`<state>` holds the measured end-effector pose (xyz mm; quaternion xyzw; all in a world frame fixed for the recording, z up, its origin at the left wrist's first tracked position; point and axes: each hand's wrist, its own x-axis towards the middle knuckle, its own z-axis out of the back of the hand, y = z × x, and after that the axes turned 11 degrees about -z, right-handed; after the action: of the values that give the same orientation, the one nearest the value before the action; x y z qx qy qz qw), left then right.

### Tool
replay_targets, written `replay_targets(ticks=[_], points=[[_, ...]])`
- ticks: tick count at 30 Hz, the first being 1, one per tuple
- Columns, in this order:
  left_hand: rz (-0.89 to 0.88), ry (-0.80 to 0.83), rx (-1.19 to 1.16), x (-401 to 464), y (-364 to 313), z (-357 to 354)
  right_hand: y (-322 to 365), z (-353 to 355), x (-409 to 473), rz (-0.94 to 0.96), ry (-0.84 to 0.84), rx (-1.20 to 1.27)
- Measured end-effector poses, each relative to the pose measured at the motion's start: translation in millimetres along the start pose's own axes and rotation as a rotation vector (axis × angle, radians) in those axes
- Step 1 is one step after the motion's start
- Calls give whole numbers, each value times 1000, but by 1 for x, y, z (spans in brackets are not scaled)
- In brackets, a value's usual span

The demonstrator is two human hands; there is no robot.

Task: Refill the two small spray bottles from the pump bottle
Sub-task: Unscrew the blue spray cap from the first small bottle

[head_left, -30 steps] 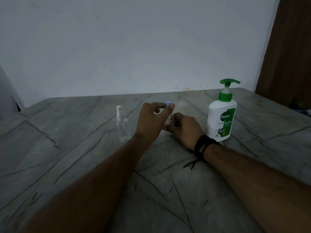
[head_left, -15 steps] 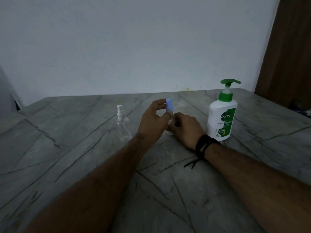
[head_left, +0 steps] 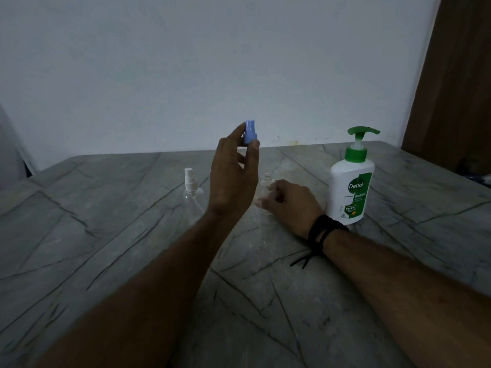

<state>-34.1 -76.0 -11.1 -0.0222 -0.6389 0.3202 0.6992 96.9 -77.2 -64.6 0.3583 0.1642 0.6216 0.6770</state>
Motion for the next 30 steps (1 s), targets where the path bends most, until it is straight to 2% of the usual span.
replay_targets(ticks=[4, 7, 10, 15, 20, 25, 30], points=[[9, 210, 116, -15, 11, 2, -1, 3, -5, 32, -21, -10], [-31, 303, 265, -18, 16, 1, 0, 4, -7, 49, -25, 9], [12, 382, 372, -20, 24, 1, -1, 4, -6, 55, -19, 21], [125, 607, 500, -27, 35, 1, -2, 3, -6, 60, -42, 66], [137, 810, 632, -29, 37, 1, -1, 3, -6, 53, -46, 123], [163, 864, 634, -30, 33, -2, 0, 3, -6, 62, -47, 152], [187, 830, 571, -31, 30, -5, -3, 1, -5, 79, -57, 183]])
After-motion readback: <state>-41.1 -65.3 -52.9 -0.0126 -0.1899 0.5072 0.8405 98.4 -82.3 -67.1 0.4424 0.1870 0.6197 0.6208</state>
